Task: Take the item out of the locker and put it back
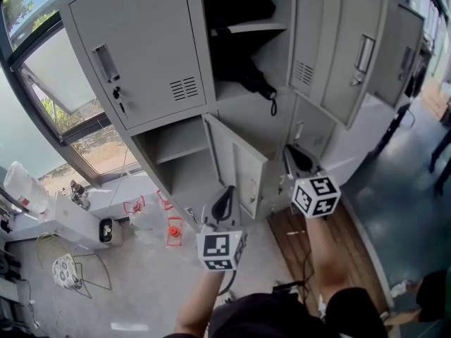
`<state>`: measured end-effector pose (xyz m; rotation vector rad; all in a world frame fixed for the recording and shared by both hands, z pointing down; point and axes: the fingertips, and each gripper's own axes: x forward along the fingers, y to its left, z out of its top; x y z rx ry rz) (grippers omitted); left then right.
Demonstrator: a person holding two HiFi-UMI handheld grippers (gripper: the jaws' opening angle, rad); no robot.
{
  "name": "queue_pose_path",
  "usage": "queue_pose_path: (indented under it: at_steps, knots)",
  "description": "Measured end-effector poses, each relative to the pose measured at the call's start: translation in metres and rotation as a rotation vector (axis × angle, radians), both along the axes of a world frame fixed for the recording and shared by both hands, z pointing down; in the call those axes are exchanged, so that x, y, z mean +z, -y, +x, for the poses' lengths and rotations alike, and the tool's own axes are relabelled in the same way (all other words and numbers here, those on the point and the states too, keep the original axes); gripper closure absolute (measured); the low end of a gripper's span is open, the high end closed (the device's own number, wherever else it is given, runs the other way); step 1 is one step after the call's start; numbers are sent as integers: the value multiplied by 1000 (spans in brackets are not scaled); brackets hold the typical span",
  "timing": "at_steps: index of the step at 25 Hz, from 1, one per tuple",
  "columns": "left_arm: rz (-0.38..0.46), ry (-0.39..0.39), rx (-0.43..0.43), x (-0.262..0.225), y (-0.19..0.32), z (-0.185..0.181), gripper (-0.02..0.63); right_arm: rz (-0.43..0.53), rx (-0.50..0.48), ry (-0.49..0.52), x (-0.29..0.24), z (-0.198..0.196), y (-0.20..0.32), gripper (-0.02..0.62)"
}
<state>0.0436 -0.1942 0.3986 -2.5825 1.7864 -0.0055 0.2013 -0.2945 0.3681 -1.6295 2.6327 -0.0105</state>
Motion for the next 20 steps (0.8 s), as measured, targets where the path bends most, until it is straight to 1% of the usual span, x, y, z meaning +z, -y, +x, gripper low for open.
queue_pose_path:
  at_steps: [4,8,11,13,17,20]
  knots:
    - [-23,-6,0,16,-10,1,614,-38,-5,23,41,4,-43,598]
    - [-36,-16,-4,31,-22,1,615,-66,-46,24,72,-3,-86,598]
    - [-50,-38,-4,43,-33,2,614,-81,-54,35,97,-4,-115,600]
    - [-71,-39,-10,55,-39,1,614,-100,-61,38,111,-7,-132,600]
    - [-105,-69,-8,70,-48,5,614,-145,-65,52,125,-14,-153,600]
    - [-110,-74,-5,74,-51,6,614,-148,-66,54,129,-16,-156,600]
